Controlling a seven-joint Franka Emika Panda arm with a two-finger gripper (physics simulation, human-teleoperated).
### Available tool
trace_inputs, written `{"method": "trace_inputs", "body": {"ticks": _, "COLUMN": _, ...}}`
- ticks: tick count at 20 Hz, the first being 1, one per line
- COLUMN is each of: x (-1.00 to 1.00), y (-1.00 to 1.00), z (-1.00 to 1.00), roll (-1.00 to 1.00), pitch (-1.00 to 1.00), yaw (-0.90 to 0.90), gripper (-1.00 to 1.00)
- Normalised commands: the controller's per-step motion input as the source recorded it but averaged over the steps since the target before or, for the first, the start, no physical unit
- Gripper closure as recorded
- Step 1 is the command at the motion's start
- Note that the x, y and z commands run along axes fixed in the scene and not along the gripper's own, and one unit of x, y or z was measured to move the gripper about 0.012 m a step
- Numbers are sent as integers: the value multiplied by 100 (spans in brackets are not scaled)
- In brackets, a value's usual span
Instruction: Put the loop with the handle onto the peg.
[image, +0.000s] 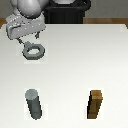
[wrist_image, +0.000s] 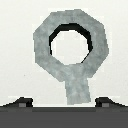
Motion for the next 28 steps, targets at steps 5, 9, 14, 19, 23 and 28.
{"method": "trace_inputs", "body": {"ticks": 5, "x": 0, "y": -20, "z": 0, "roll": 0, "pitch": 0, "yaw": 0, "gripper": -100}}
{"method": "trace_inputs", "body": {"ticks": 9, "x": 0, "y": -75, "z": 0, "roll": 0, "pitch": 0, "yaw": 0, "gripper": -100}}
{"method": "trace_inputs", "body": {"ticks": 14, "x": 0, "y": 0, "z": 0, "roll": 0, "pitch": 0, "yaw": 0, "gripper": -100}}
{"method": "trace_inputs", "body": {"ticks": 19, "x": 20, "y": 20, "z": 0, "roll": 0, "pitch": 0, "yaw": 0, "gripper": -100}}
{"method": "trace_inputs", "body": {"ticks": 23, "x": 0, "y": 0, "z": 0, "roll": 0, "pitch": 0, "yaw": 0, "gripper": -100}}
{"method": "trace_inputs", "body": {"ticks": 28, "x": 60, "y": 0, "z": 0, "roll": 0, "pitch": 0, "yaw": 0, "gripper": -100}}
